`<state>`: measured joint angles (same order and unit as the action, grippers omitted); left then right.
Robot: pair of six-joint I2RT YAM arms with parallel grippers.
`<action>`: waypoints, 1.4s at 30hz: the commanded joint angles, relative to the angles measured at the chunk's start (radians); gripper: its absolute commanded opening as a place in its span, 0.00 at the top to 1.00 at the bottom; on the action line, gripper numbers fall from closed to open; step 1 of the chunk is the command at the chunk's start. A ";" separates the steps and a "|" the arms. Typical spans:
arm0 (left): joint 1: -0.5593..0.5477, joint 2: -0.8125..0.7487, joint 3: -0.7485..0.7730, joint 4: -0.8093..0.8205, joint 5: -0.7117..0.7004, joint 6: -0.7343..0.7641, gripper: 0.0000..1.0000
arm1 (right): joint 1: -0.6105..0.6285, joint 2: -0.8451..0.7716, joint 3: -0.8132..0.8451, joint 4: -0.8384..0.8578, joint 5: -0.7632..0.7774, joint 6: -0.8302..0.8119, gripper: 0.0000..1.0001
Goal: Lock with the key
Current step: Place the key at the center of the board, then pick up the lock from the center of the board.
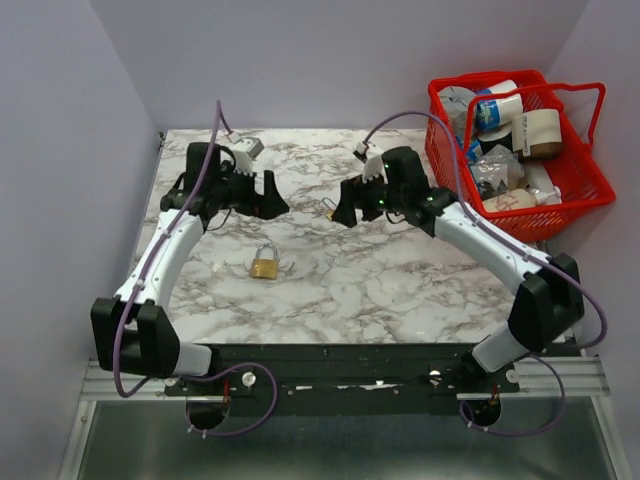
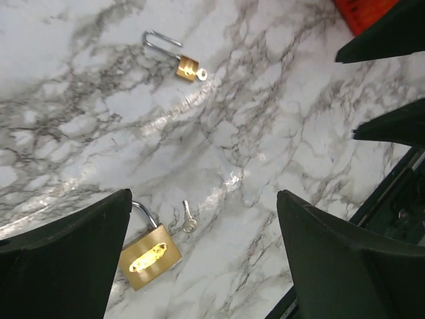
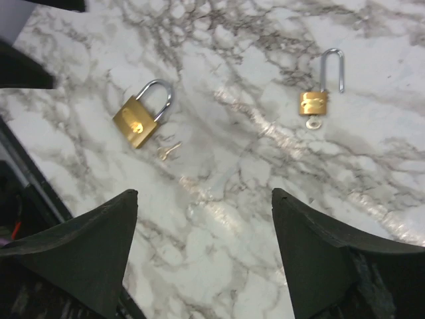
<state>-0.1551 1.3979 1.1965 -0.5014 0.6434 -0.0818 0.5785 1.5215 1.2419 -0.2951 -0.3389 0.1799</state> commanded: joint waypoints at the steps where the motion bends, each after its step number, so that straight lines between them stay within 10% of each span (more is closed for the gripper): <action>1: 0.066 -0.091 0.008 0.099 -0.005 -0.124 0.01 | -0.003 0.187 0.190 -0.142 0.124 -0.131 0.23; 42: 0.104 -0.249 -0.126 0.248 0.007 -0.273 0.01 | -0.002 0.787 0.596 -0.190 0.216 -0.313 0.40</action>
<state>-0.0589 1.1744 1.0706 -0.2707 0.6369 -0.3454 0.5766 2.2692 1.8133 -0.4755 -0.1581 -0.1120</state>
